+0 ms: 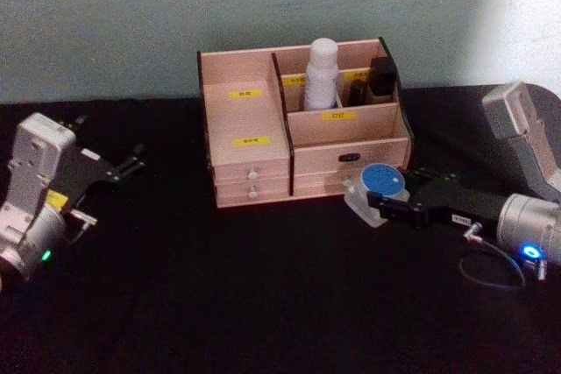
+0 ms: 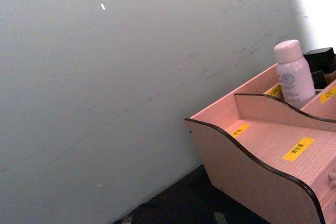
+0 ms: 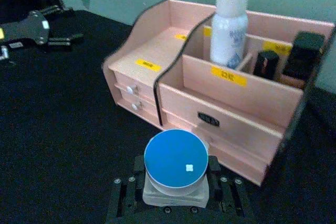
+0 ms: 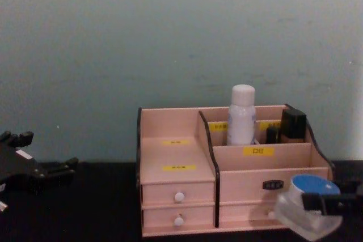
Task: Pick up the facial cleanser and watermelon frost from the table and place them into the tiered storage box.
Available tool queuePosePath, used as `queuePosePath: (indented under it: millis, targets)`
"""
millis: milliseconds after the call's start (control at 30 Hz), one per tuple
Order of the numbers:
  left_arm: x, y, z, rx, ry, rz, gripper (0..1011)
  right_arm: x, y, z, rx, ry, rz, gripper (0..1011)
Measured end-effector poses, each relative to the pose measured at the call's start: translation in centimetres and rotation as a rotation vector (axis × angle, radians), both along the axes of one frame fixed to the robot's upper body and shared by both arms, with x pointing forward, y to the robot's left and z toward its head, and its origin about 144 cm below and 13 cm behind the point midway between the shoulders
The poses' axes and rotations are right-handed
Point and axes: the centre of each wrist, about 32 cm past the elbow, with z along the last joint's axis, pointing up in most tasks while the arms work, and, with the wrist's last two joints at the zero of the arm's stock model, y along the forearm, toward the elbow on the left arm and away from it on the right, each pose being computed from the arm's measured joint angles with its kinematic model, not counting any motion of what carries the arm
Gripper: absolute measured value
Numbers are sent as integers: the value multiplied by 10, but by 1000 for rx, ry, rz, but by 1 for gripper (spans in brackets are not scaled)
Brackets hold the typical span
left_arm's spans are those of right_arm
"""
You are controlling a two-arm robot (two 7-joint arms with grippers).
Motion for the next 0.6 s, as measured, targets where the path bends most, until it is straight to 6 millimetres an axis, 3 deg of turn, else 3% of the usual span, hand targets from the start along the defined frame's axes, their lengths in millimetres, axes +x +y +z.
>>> queuePosePath:
  millis: [600]
  targets:
    - [0,0,0,0,0,0,1001,30,28,21,20,-78,69,708]
